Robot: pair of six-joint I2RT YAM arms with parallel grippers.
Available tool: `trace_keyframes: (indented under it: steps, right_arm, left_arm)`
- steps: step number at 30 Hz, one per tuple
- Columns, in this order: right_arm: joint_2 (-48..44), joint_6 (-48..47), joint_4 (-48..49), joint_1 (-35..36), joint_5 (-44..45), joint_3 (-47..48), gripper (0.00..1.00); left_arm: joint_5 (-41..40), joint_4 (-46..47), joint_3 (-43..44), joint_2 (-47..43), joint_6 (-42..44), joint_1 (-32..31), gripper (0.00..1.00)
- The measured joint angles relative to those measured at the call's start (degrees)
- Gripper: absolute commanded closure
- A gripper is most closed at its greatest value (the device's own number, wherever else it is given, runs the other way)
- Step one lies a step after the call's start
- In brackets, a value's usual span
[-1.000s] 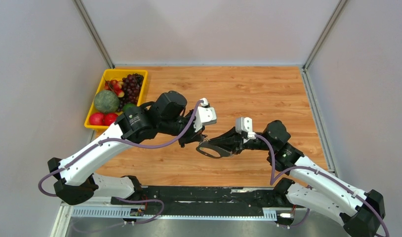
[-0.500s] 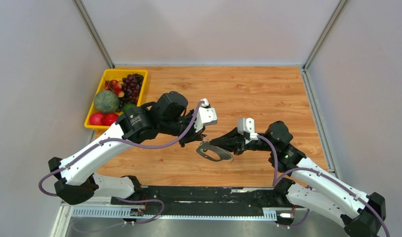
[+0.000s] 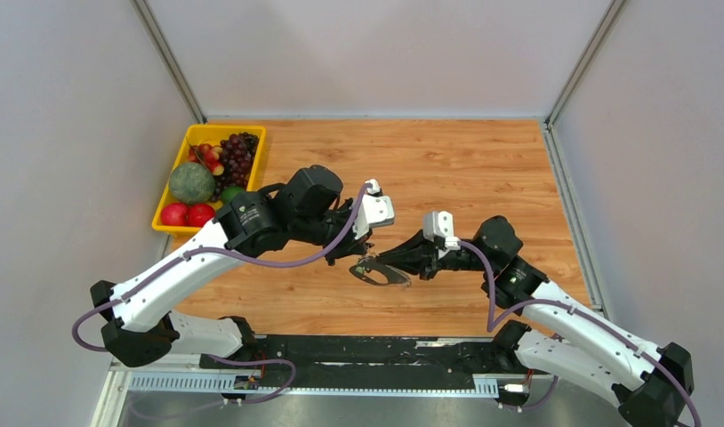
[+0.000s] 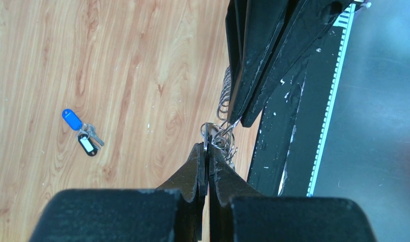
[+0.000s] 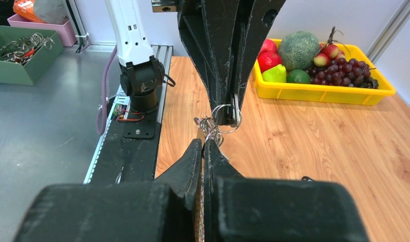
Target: Remove the keys from the keyring
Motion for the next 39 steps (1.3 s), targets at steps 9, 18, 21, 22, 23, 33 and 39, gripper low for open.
trace_keyframes:
  steps: [9,18,21,22,23,33,39]
  right_arm:
    - [4.28,1.03,-1.18,-0.02,-1.36,1.60,1.00]
    - [6.38,2.01,-1.22,-0.02,-2.73,2.51,1.00]
    - [7.04,2.03,-1.22,-0.02,-2.93,2.64,1.00]
    - [7.23,2.19,-1.20,0.00,-2.99,2.69,1.00]
    - [7.54,2.47,-1.20,0.00,-3.08,2.82,1.00]
    - [10.56,4.00,-1.22,0.70,-3.52,4.39,1.00]
    - [11.63,4.59,-1.25,1.18,-3.74,4.46,1.00]
  left_arm:
    - [-0.72,-0.83,0.00,1.62,0.68,0.09,1.00]
    - [-1.07,-1.77,0.00,1.90,1.49,0.11,1.00]
    - [-1.03,-1.99,0.00,2.16,1.49,0.17,1.00]
    - [-0.96,-2.14,0.00,2.25,1.46,0.28,1.00]
    - [-0.94,-2.21,0.00,2.29,1.46,0.33,1.00]
    - [-1.05,-3.28,0.00,2.45,1.01,0.76,1.00]
    - [-0.92,-4.50,0.00,2.91,0.59,0.83,1.00]
